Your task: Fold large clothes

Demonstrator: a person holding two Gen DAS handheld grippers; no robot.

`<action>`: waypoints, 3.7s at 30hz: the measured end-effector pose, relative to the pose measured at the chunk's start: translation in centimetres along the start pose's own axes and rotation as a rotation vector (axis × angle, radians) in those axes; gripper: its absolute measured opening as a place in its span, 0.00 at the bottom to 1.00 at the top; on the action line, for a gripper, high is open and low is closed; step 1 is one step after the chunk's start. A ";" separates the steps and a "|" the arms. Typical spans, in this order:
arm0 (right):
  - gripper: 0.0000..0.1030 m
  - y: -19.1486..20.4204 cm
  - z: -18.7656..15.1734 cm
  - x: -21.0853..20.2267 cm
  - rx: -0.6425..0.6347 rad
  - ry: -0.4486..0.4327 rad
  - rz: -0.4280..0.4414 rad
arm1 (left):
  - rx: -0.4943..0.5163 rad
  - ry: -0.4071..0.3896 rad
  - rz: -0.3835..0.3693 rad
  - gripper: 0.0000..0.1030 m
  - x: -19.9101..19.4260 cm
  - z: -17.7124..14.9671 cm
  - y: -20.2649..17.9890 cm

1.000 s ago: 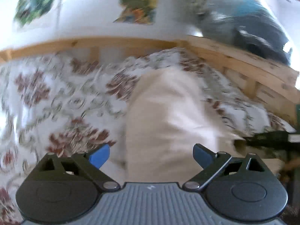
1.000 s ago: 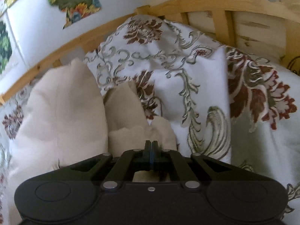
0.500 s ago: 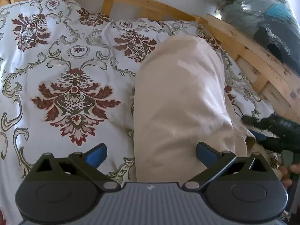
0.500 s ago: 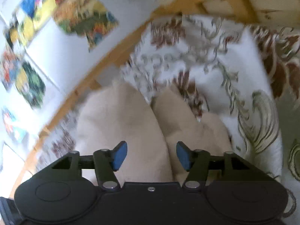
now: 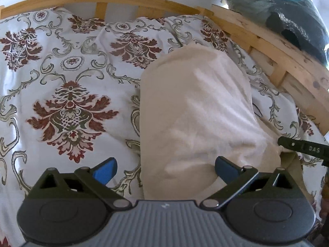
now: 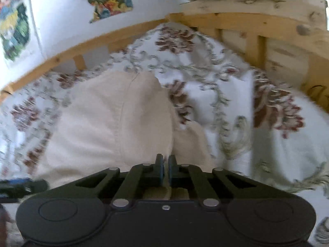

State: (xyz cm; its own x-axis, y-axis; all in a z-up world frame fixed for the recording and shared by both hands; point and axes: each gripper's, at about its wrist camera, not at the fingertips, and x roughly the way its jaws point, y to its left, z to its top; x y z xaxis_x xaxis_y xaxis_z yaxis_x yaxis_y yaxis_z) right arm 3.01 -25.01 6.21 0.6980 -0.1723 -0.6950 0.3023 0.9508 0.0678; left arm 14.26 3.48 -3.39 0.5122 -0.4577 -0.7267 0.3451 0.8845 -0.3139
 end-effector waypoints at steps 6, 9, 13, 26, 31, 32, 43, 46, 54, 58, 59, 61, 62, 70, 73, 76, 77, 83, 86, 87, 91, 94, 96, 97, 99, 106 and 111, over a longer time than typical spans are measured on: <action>0.01 0.5 -0.6 2.0 -0.033 -0.038 -0.033 | 0.020 0.031 0.035 1.00 1.1 0.2 0.1; 0.13 0.7 -0.4 1.7 -0.037 -0.091 -0.100 | 0.037 0.033 0.043 1.00 1.2 0.2 0.0; 0.39 1.9 1.4 -0.6 -0.128 -0.252 -0.160 | 0.046 0.040 0.032 1.00 1.5 0.3 0.1; 0.68 13.4 6.2 13.4 -0.657 -0.227 0.214 | -0.073 0.073 -0.124 1.00 2.0 -0.4 3.4; 0.76 11.6 4.7 17.5 -0.555 -0.167 0.241 | -0.107 0.098 -0.194 1.00 1.6 -0.9 4.7; 0.81 11.3 4.9 18.0 -0.527 -0.152 0.244 | -0.096 0.093 -0.195 1.00 1.4 -0.9 4.6; 0.90 8.1 6.3 10.8 -0.492 -0.262 0.187 | -0.041 -0.035 -0.074 0.99 1.5 2.0 4.0; 0.88 7.7 6.1 12.0 -0.558 -0.212 0.056 | -0.093 0.008 -0.047 1.00 3.0 2.8 4.3; 0.88 5.9 4.7 17.3 -0.503 -0.091 -0.021 | -0.047 0.017 -0.024 1.00 4.5 2.3 3.9; 0.88 5.2 6.1 16.9 -0.450 -0.044 0.011 | -0.067 0.012 -0.029 1.00 4.5 2.1 4.1; 0.83 4.9 6.7 15.8 -0.438 -0.046 0.021 | -0.081 0.010 -0.036 1.00 4.1 2.1 4.3; 0.84 4.3 7.6 12.8 -0.408 -0.081 0.042 | -0.104 0.019 -0.056 0.99 3.5 2.0 4.6; 0.89 3.7 7.9 10.8 -0.391 -0.094 0.049 | -0.113 0.025 -0.066 0.99 3.1 1.9 4.7; 0.98 -1.4 5.5 1.6 -0.095 -0.003 0.106 | -0.137 0.006 -0.143 0.99 0.8 0.2 3.7; 0.98 -2.7 3.3 1.8 0.063 0.092 0.139 | -0.145 0.024 -0.155 0.99 0.5 -0.5 3.3; 0.97 -2.5 1.7 3.0 0.104 0.109 0.108 | -0.142 0.041 -0.144 1.00 0.8 -1.1 3.4; 0.94 -2.2 1.2 3.7 0.096 0.105 0.085 | -0.140 0.045 -0.137 1.00 0.9 -1.1 3.5; 0.83 -0.4 -0.1 5.8 -0.069 0.072 -0.007 | -0.134 0.056 -0.100 1.00 1.8 -1.0 3.3; 0.81 -0.4 -0.3 5.6 -0.101 0.011 0.006 | -0.127 0.052 -0.089 1.00 2.0 -0.9 3.1; 0.82 -0.6 0.0 5.6 -0.093 -0.004 0.021 | -0.125 0.052 -0.089 1.00 2.0 -0.9 3.1; 0.89 -1.0 1.1 6.4 -0.066 -0.045 0.071 | -0.133 0.056 -0.093 1.00 2.1 -0.9 3.0; 0.91 -0.9 2.1 6.8 -0.064 -0.074 0.074 | -0.129 0.054 -0.092 1.00 2.1 -0.9 3.1; 0.93 -0.9 2.2 6.9 -0.067 -0.082 0.078 | -0.127 0.054 -0.092 1.00 2.2 -0.9 3.1; 0.93 -0.7 2.3 7.0 -0.075 -0.077 0.076 | -0.124 0.054 -0.092 1.00 2.2 -0.9 3.1; 0.93 -0.3 2.0 7.0 -0.111 -0.081 0.060 | -0.120 0.052 -0.089 1.00 2.3 -0.9 3.2; 0.91 1.6 1.9 5.4 -0.253 -0.191 0.091 | -0.090 0.039 -0.126 0.99 1.8 -0.3 3.7; 0.86 1.0 5.3 9.7 -0.230 -0.021 0.191 | -0.088 0.009 -0.213 0.99 1.3 0.6 5.6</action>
State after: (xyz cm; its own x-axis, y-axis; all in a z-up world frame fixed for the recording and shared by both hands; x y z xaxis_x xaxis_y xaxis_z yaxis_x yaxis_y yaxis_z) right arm 13.53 -27.12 3.39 0.7423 0.0122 -0.6699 0.0110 0.9995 0.0304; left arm 17.36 7.80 -5.71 0.4279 -0.6342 -0.6439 0.3746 0.7728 -0.5123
